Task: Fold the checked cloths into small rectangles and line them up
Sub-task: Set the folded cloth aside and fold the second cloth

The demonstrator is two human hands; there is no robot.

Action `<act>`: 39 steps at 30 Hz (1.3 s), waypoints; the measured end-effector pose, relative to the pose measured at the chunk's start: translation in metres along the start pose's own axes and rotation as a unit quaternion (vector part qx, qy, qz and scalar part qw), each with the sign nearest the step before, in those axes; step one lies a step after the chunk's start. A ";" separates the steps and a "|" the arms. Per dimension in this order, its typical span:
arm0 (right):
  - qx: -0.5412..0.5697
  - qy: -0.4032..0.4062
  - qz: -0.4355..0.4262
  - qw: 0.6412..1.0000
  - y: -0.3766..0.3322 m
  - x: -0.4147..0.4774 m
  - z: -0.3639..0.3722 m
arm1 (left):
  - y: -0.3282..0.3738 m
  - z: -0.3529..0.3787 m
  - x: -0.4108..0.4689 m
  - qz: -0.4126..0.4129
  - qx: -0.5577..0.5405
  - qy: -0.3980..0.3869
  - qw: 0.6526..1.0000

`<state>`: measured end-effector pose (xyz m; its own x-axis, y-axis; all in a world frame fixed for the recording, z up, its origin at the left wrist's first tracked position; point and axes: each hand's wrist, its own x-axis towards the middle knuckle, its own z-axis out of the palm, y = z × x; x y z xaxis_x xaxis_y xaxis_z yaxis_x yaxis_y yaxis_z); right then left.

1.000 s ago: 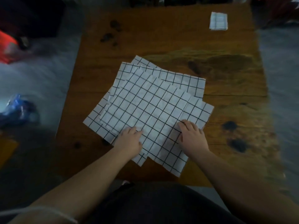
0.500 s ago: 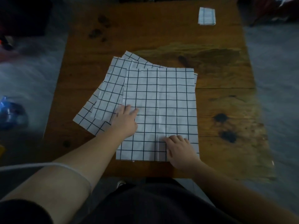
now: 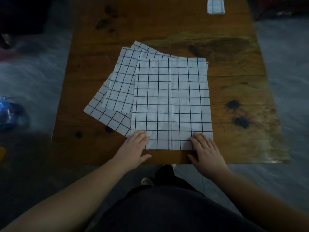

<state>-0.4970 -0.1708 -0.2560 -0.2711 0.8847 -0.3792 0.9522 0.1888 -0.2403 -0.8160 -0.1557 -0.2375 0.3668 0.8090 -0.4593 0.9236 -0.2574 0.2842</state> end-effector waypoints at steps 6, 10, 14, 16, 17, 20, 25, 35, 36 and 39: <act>-0.050 0.023 -0.015 0.998 -0.008 -0.032 0.019 | -0.012 0.034 -0.032 0.031 0.058 0.020 0.998; -0.058 0.042 -0.021 0.997 -0.014 -0.041 0.022 | -0.017 0.054 -0.050 0.046 0.062 0.104 0.992; -0.070 0.083 0.003 0.994 -0.024 -0.047 0.022 | -0.014 0.059 -0.059 0.040 0.021 0.149 0.988; -0.070 0.091 0.012 0.993 -0.027 -0.053 0.022 | -0.011 0.058 -0.067 0.032 -0.015 0.160 0.986; -0.061 0.088 0.023 0.994 -0.029 -0.057 0.021 | -0.010 0.056 -0.071 0.028 -0.033 0.165 0.985; -0.037 0.102 0.053 0.993 -0.038 -0.069 0.014 | -0.008 0.045 -0.087 0.016 -0.080 0.187 0.979; -0.031 0.186 0.051 0.981 -0.057 -0.085 -0.016 | -0.008 0.008 -0.109 0.029 -0.115 0.236 0.964; -0.051 0.276 0.052 0.958 -0.046 -0.022 -0.116 | -0.012 -0.098 -0.050 0.042 -0.135 0.298 0.944; -0.050 0.272 0.051 0.960 -0.042 -0.009 -0.123 | -0.013 -0.108 -0.037 0.037 -0.138 0.298 0.944; -0.049 0.241 0.055 0.968 -0.029 0.035 -0.141 | -0.019 -0.132 0.006 0.011 -0.128 0.286 0.950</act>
<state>-0.5145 -0.0855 -0.1361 -0.0928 0.9933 0.0691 0.9868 0.1010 -0.1264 -0.8463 -0.0764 -0.1347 0.1972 0.9784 0.0613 0.8324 -0.2002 0.5168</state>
